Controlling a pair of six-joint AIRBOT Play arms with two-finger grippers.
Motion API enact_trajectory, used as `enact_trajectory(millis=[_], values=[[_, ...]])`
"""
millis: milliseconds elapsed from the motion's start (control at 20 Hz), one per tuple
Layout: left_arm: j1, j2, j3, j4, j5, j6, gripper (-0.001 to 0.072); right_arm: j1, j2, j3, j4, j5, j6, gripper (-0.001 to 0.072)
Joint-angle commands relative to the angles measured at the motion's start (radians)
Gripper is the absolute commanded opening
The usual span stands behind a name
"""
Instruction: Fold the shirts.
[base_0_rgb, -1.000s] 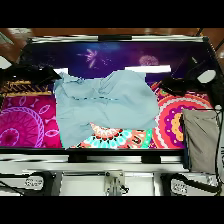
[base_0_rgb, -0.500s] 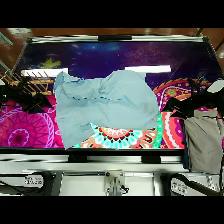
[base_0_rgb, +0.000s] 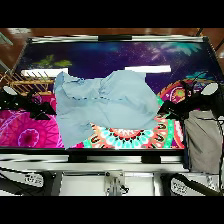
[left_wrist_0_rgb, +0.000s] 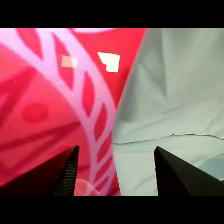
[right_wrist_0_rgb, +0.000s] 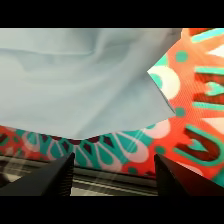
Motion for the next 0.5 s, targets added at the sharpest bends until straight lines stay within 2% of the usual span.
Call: enact_trajectory(millis=[0, 100, 150, 250, 300, 350, 450], values=[[-0.012, -0.037, -0.003, -0.008, 0.006, 0.039, 0.0529, 0.002, 0.001, -0.002, -0.003, 0.002, -0.001, 0.0613], [-0.026, -0.058, -0.003, -0.026, 0.018, 0.045, 0.0529, 0.002, 0.001, -0.002, -0.003, 0.012, 0.000, 0.0613], [-0.032, -0.069, -0.003, -0.044, 0.029, 0.044, 0.0495, 0.002, 0.001, -0.001, -0.003, 0.023, 0.000, 0.0614], [-0.040, -0.091, -0.003, -0.096, 0.040, 0.044, 0.0299, 0.002, 0.001, -0.001, -0.014, 0.048, 0.007, 0.0614], [-0.042, -0.097, -0.003, -0.108, 0.040, 0.044, 0.0163, 0.002, 0.000, -0.002, -0.040, 0.058, 0.011, 0.0621], [-0.045, -0.097, -0.003, -0.109, 0.040, 0.045, 0.0076, 0.002, 0.000, -0.011, -0.076, 0.058, 0.025, 0.0621], [-0.045, -0.088, 0.000, -0.117, 0.021, 0.077, 0.0047, 0.002, 0.000, -0.084, -0.100, 0.036, 0.038, 0.0621]])
